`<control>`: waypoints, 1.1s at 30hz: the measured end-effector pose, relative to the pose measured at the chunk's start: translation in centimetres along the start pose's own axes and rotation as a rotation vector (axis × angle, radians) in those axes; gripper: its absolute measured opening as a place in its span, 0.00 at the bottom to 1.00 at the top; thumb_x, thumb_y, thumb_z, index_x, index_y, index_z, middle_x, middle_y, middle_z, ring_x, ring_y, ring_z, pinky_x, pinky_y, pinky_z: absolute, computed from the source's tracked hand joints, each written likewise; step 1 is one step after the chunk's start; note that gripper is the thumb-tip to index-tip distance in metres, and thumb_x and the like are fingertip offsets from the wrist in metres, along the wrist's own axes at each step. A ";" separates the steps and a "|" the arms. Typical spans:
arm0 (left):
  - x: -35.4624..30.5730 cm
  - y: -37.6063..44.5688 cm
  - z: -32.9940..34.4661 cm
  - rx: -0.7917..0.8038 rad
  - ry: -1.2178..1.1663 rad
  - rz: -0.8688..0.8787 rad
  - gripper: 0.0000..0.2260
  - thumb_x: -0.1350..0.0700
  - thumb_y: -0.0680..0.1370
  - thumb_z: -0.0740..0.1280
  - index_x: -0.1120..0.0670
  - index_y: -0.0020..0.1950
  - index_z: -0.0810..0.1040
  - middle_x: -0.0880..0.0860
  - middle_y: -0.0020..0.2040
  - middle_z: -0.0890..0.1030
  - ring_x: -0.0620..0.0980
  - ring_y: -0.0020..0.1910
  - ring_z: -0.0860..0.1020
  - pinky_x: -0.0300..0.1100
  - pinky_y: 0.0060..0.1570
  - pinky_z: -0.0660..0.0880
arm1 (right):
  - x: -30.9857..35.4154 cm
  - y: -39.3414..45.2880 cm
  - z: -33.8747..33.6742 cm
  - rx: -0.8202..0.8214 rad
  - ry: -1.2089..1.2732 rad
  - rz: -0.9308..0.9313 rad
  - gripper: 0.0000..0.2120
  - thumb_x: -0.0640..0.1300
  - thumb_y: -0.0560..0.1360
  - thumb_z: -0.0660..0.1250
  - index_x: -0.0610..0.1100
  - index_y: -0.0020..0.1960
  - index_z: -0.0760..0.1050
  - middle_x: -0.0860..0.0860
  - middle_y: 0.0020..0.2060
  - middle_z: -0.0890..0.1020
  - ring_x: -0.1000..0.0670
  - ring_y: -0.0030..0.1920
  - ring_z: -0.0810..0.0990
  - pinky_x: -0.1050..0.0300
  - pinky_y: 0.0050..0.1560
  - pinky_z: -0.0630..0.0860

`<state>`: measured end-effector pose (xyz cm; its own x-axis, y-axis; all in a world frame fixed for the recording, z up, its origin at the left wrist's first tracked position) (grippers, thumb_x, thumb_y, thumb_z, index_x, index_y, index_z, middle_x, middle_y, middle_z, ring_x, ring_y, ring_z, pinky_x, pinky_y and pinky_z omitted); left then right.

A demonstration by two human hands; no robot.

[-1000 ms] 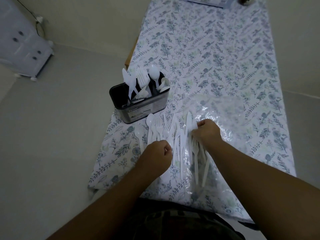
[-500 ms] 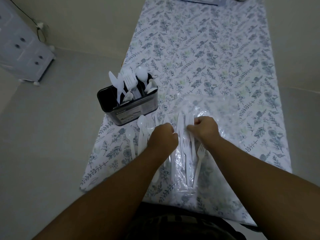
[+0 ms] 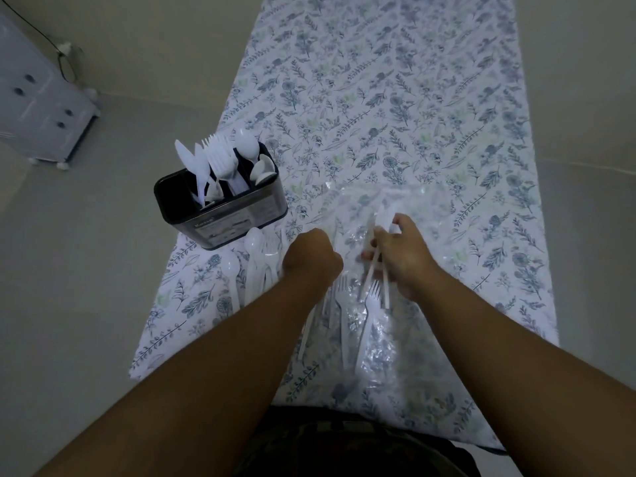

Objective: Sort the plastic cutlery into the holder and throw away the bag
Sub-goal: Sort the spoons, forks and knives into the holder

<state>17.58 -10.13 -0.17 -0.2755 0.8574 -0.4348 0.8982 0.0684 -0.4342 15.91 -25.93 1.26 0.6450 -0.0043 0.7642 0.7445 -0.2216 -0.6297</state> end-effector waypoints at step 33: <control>0.6 -3.6 2.2 -0.019 -0.075 -0.014 0.09 0.54 0.78 0.66 0.54 0.39 0.71 0.51 0.37 0.75 0.53 0.42 0.80 0.41 0.35 0.69 | -6.7 -5.0 -0.3 0.188 0.333 0.254 0.08 0.33 0.79 0.61 0.41 0.51 0.77 0.43 0.40 0.80 0.47 0.34 0.78 0.47 0.43 0.78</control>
<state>13.38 -10.99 -0.63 -0.3120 0.8156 -0.4873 0.9004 0.0902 -0.4257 7.80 -25.11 -0.62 0.7436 -0.3552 0.5664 0.6083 0.0077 -0.7937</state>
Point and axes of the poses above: each hand's wrist, its own y-axis towards the middle knuckle, its own z-axis out of the palm, x = y × z, the point moved 4 cm from there along y, towards the middle knuckle
